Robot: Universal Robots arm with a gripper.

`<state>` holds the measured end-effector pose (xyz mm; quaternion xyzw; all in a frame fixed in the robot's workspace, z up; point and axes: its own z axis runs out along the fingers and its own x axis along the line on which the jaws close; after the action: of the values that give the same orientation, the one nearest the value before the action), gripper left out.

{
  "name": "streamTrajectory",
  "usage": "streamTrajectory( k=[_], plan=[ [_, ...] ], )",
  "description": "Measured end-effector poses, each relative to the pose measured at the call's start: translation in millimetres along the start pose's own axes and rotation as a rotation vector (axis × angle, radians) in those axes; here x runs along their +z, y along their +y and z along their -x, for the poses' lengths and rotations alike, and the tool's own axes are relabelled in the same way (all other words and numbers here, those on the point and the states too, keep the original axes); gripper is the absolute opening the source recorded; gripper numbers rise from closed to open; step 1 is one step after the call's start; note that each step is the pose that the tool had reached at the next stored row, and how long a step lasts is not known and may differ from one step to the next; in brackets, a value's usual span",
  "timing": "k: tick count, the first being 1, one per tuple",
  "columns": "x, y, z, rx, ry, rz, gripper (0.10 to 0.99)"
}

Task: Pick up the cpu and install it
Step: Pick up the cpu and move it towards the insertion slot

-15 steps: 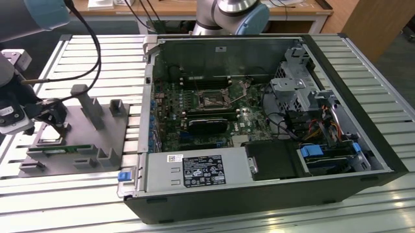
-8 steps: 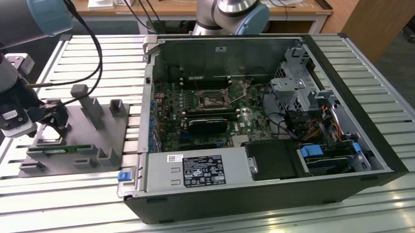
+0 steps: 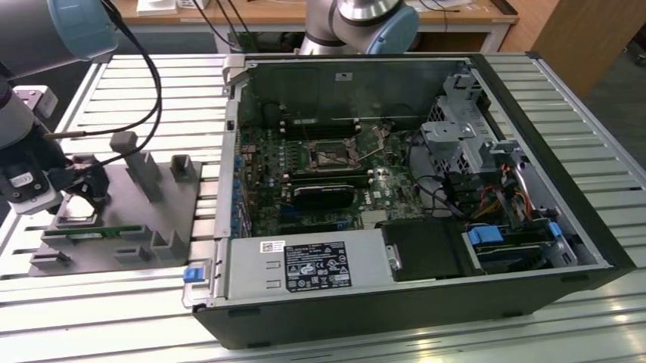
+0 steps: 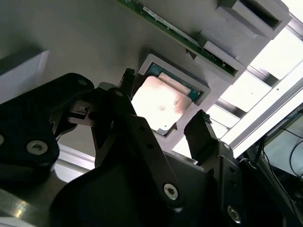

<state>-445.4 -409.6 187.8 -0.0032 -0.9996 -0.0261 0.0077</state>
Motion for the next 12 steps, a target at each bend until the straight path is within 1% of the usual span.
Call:
streamTrajectory(
  k=[4,10,11,12],
  plan=[
    [1.2,2.5,0.0,0.000,-0.0002,0.001,0.702],
    [2.0,3.3,0.1,0.000,0.0001,0.001,0.694],
    [2.1,3.3,0.1,0.000,-0.0003,0.001,0.624],
    [2.2,3.4,0.2,0.000,-0.0008,0.001,0.624]
  ],
)
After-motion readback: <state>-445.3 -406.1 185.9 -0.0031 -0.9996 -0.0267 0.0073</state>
